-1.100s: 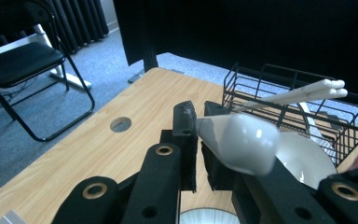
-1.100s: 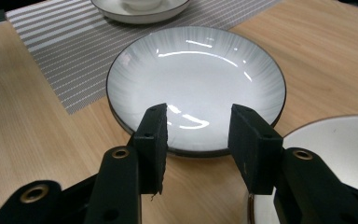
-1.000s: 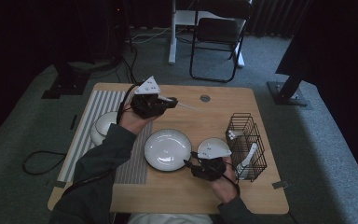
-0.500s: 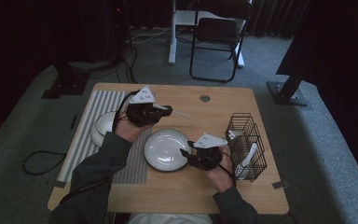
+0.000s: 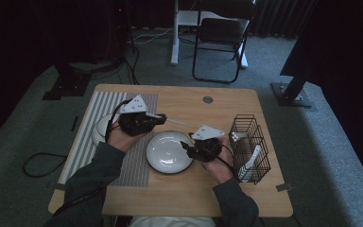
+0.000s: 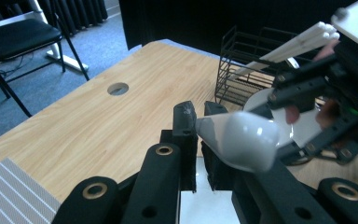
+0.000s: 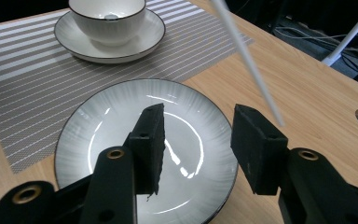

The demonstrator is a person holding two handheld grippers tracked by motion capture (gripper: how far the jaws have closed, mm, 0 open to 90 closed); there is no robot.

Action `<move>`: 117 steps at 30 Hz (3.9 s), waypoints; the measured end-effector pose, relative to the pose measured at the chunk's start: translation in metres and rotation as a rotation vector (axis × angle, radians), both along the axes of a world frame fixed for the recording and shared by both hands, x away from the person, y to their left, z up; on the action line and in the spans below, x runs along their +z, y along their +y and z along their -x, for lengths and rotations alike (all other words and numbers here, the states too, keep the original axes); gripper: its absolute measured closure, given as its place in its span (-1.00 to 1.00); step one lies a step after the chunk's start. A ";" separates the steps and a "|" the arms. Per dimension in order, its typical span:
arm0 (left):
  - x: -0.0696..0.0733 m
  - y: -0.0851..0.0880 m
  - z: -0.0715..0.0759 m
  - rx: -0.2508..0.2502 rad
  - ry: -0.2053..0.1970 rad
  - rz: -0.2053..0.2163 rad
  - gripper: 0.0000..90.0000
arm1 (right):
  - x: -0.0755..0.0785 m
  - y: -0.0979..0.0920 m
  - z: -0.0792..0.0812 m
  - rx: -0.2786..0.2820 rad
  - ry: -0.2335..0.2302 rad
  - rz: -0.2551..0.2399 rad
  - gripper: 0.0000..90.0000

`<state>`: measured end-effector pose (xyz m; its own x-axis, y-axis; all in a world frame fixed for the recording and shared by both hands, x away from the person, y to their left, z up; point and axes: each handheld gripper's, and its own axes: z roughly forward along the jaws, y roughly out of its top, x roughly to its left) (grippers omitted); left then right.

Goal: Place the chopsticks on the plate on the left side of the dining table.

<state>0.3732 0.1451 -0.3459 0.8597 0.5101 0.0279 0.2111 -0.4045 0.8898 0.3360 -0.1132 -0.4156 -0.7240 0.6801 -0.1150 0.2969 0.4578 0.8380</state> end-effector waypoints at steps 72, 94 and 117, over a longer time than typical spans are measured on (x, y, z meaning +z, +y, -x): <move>-0.018 0.015 -0.003 0.134 -0.057 -0.024 0.94 | -0.006 0.020 -0.002 0.188 0.006 0.114 0.93; -0.022 0.029 -0.008 0.173 -0.024 -0.016 0.67 | -0.004 0.043 -0.011 0.223 0.035 0.142 0.92; -0.006 0.063 -0.009 0.192 -0.036 -0.051 0.54 | -0.019 0.110 -0.027 0.360 0.061 0.249 0.92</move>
